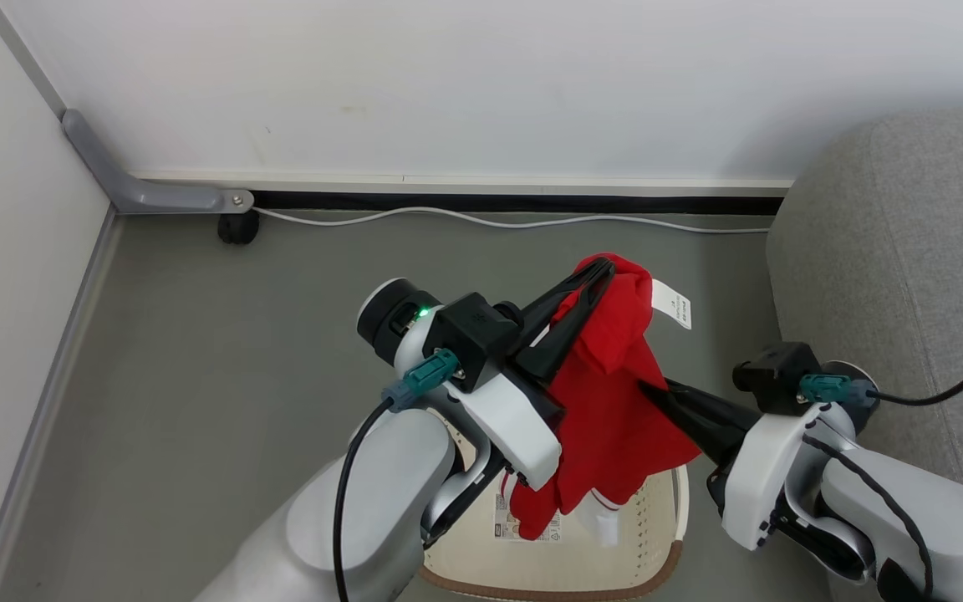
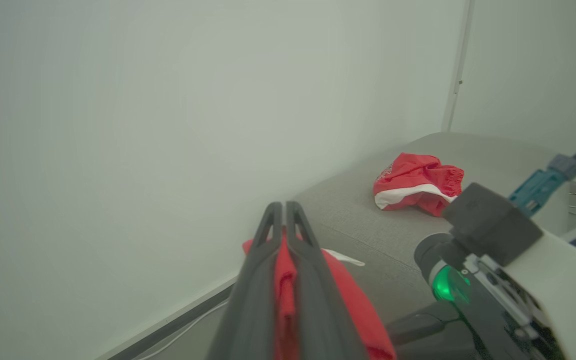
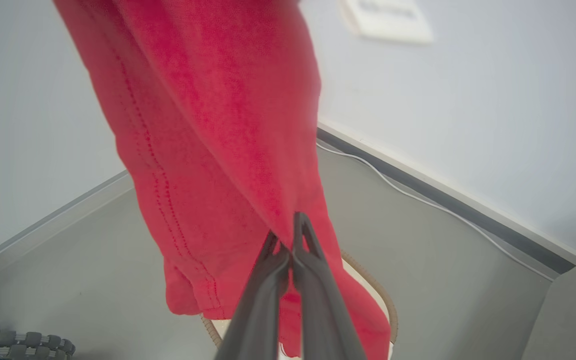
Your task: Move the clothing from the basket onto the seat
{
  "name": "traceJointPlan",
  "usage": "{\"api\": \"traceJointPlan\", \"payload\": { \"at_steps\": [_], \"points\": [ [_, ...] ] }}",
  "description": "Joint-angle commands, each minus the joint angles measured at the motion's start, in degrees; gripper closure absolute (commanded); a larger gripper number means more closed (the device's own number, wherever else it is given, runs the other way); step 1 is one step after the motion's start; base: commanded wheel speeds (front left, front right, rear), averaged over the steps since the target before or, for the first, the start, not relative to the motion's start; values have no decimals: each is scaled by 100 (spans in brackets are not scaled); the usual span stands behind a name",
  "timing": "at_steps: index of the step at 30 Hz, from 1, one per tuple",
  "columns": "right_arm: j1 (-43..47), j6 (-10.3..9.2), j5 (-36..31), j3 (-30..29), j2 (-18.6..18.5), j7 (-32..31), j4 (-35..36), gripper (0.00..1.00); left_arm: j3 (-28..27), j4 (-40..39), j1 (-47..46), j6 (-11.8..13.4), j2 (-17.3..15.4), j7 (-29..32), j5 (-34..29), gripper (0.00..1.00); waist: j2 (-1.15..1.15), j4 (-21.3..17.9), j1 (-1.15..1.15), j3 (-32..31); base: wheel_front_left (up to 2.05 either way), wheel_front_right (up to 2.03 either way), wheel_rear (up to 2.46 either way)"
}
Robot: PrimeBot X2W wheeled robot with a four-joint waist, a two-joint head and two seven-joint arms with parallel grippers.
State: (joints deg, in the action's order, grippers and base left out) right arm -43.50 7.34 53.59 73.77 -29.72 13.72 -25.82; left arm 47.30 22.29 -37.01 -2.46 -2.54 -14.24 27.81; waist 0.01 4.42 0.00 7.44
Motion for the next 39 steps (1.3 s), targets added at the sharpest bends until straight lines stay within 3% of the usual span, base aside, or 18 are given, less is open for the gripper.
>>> {"api": "traceJointPlan", "payload": {
  "at_steps": [1, 2, 10, 22, 29, 39],
  "points": [
    [39, 14, 45, -71, -39, 112, 8, 100, -234, -93, -202, 10, -63, -74, -8, 71, -1, -30, 0, 8, 0, 0, 0],
    [34, 14, 45, -130, -26, 120, -3, 100, -271, -73, -165, -20, -64, -74, 7, 0, -1, -50, 0, 14, 0, 0, 0],
    [321, 14, -428, -1176, 17, 127, 227, 100, -397, 152, 16, -308, -132, -75, -38, 0, -1, -193, 0, 49, 0, 0, 0],
    [700, 14, -1081, -2265, 134, 128, 524, 100, -558, 454, 265, -469, -152, -75, -143, 0, -1, -554, 0, -15, 0, 0, 0],
    [802, 14, -1284, -2687, 177, 128, 613, 100, -667, 524, 451, -491, -170, -75, -181, 0, -1, -896, 0, -143, 0, 0, 0],
    [916, 14, -1552, -3326, 122, 128, 839, 100, -721, 516, 742, -501, -200, -75, -182, 0, -1, -1720, 0, -404, 0, 0, 0]
  ]
}}
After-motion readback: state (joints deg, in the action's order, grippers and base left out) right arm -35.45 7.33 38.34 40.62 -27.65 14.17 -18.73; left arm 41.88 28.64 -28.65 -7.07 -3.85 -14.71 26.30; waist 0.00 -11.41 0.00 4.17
